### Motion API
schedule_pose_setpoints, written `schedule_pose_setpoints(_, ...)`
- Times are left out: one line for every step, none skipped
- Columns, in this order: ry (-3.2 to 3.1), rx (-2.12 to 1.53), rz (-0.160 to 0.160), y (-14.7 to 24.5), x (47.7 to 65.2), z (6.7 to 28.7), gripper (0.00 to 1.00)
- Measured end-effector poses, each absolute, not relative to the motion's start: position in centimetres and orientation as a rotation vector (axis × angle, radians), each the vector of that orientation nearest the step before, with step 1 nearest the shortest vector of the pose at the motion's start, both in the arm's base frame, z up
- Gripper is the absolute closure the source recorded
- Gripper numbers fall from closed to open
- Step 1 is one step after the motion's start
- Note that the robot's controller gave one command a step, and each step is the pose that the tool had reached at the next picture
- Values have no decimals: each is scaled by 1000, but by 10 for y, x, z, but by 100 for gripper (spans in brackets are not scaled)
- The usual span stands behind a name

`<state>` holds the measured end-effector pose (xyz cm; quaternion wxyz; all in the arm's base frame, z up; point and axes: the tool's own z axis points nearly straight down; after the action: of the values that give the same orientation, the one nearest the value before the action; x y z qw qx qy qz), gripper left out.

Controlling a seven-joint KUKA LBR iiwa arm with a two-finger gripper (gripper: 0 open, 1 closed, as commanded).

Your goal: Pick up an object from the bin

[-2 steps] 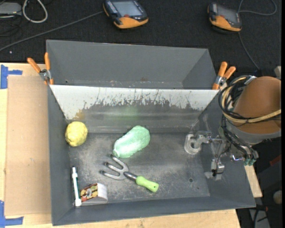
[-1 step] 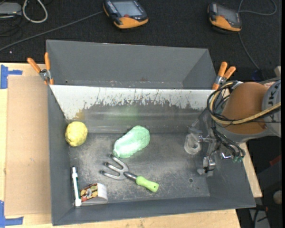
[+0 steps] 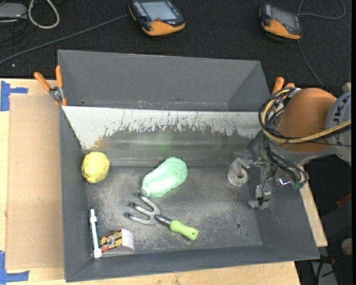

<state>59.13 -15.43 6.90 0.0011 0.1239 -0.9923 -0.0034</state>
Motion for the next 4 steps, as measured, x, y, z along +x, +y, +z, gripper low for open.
schedule_pose_setpoints(-2992, 990, 1, -156, 612, 92, 0)
schedule_pose_setpoints(-2960, 1075, -13, -153, 623, 75, 100)
schedule_pose_setpoints(-2960, 1075, -13, -153, 622, 75, 100)
schedule_pose_setpoints(-2956, 1072, -19, -152, 620, 112, 100)
